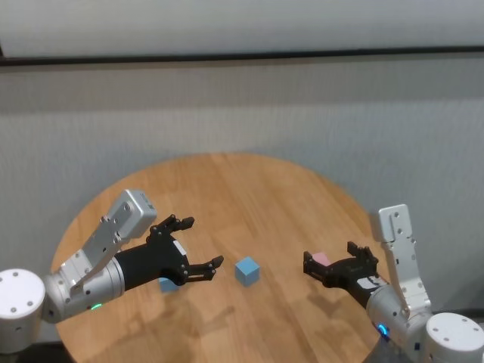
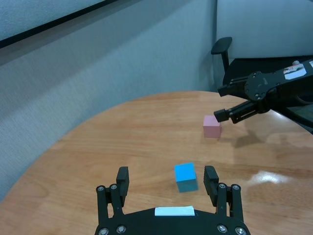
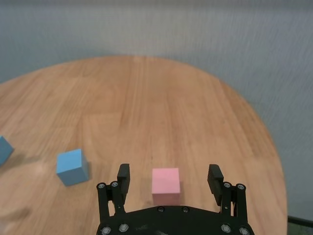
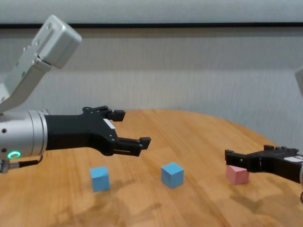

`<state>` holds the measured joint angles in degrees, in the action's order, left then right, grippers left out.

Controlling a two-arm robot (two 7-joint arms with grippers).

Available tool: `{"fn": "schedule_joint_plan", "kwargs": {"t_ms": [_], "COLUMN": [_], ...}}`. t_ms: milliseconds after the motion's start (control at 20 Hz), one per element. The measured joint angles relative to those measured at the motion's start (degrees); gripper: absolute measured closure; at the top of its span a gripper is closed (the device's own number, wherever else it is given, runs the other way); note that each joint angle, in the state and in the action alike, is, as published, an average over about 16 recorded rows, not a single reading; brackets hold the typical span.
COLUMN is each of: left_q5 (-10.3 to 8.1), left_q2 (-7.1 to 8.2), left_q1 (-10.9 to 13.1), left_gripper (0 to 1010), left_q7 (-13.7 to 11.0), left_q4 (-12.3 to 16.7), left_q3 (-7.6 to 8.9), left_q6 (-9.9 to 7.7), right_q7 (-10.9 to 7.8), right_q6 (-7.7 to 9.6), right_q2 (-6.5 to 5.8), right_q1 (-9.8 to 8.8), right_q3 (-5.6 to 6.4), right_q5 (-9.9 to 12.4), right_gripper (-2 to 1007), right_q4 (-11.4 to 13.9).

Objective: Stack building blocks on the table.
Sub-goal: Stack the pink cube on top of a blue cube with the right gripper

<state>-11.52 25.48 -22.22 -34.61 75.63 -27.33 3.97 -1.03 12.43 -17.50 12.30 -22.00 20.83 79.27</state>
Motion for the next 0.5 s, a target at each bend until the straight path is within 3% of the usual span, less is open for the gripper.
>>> {"fn": "schedule_joint_plan", "kwargs": {"t_ms": [500], "left_q5": [0.0], "left_q2": [0.0], "left_q1": [0.0], "left_gripper": [7], "left_q7": [0.0], "left_q4": [0.0], "left_q3": [0.0], "left_q6": [0.0], "right_q7": [-0.46], "right_q6": [1.23], "right_q2": [1.2], "right_q1": [0.12], "right_q3": [0.2], "right_q5": [-1.6], "right_gripper": [1], "right_q4": [-1.2]}}
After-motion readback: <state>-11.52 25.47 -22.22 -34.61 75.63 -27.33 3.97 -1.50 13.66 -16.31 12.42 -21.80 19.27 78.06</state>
